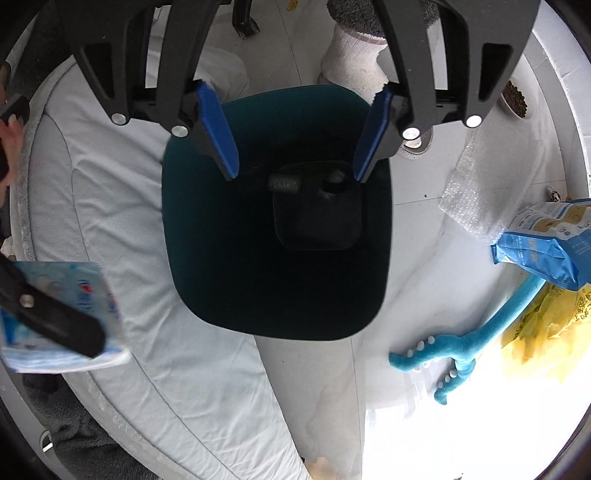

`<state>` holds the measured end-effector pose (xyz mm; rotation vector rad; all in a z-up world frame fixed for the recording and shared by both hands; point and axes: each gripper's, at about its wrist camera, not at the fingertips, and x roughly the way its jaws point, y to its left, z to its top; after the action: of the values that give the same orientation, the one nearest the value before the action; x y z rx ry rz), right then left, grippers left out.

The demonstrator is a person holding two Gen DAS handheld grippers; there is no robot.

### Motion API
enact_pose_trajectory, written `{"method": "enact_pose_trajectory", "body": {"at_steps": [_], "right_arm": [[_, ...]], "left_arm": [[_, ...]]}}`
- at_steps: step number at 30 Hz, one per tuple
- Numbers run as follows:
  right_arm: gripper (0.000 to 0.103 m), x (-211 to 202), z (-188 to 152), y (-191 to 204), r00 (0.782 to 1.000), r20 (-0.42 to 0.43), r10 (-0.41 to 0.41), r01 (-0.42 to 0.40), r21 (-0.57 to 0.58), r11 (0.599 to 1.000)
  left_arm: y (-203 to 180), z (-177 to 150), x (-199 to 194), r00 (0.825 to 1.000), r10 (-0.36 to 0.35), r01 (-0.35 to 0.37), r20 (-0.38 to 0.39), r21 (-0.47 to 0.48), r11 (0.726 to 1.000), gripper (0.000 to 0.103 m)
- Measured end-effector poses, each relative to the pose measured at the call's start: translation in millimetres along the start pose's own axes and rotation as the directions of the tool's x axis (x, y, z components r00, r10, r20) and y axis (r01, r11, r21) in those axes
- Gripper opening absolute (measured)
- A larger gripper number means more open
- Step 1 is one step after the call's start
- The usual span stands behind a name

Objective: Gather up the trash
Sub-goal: 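Carry the wipes pack over the teal bin with the right gripper, then open the right gripper to drop the wipes pack into the bin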

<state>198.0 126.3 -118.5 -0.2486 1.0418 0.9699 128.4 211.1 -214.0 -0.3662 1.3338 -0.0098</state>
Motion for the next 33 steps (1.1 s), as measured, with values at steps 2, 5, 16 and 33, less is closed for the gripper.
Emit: {"method": "enact_pose_trajectory", "body": {"at_steps": [2, 5, 16, 33], "right_arm": [[0.011, 8.5, -0.5, -2.9, 1.0, -0.011, 0.008, -0.008, 0.022, 1.0], [0.011, 24.8, 2.0, -6.4, 0.999, -0.03, 0.014, -0.013, 0.043, 0.999], [0.012, 70.2, -8.6, -5.2, 0.993, -0.113, 0.043, -0.034, 0.083, 0.996], [0.016, 96.0, -26.9, -2.3, 0.971, -0.237, -0.018, 0.029, 0.045, 0.999]], "left_arm": [[3.8, -0.9, -4.2, 1.0, -0.004, 0.004, 0.008, -0.005, 1.0, 0.071], [9.3, -1.6, -12.1, 1.0, 0.0, 0.0, 0.03, -0.008, 1.0, 0.073], [25.9, 1.6, -48.8, 0.984, 0.065, -0.065, 0.165, -0.01, 0.998, 0.077], [12.3, 11.0, -127.8, 0.89, 0.021, -0.016, 0.456, -0.015, 1.0, 0.071]]}}
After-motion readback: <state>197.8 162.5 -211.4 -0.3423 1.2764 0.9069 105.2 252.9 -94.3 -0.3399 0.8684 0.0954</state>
